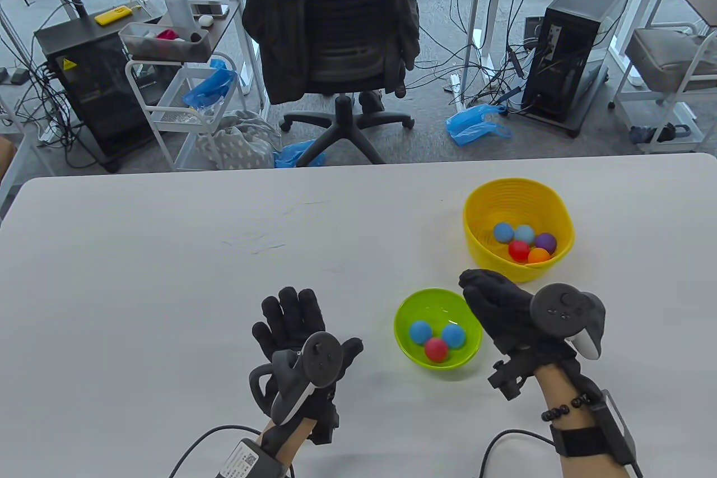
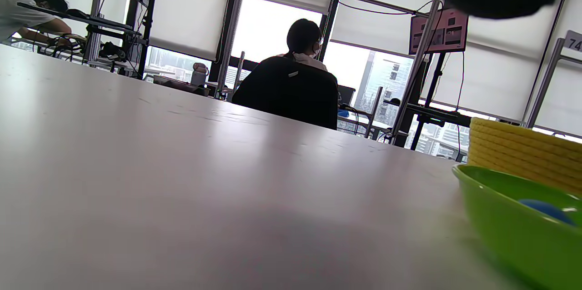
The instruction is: Toss ping pong balls into fabric basket
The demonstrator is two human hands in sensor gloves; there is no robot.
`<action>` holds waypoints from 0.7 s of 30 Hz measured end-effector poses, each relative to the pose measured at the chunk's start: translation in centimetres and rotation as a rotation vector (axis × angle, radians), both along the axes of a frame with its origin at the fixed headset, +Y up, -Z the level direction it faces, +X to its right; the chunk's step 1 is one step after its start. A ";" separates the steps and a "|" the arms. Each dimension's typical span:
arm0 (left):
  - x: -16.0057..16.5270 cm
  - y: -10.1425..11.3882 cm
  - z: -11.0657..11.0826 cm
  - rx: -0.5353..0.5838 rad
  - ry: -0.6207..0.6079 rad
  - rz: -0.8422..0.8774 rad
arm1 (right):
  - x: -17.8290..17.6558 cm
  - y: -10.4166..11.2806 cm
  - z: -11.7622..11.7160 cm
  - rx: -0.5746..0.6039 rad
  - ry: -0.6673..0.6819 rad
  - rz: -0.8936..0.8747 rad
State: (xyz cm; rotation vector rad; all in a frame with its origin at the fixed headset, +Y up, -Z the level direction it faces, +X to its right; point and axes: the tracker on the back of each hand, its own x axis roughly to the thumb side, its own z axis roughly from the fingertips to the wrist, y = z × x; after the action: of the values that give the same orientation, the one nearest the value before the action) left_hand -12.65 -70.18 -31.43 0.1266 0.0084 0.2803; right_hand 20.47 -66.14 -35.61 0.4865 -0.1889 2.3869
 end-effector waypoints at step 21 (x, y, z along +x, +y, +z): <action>0.1 0.1 0.0 0.016 0.004 -0.032 | -7.8 -5.3 -0.2 -0.286 0.195 0.496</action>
State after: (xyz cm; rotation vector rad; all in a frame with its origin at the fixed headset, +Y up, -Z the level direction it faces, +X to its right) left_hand -12.52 -70.08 -31.47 0.1430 0.0078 0.2485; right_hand 12.68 -71.41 -35.80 0.6838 0.4011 2.7573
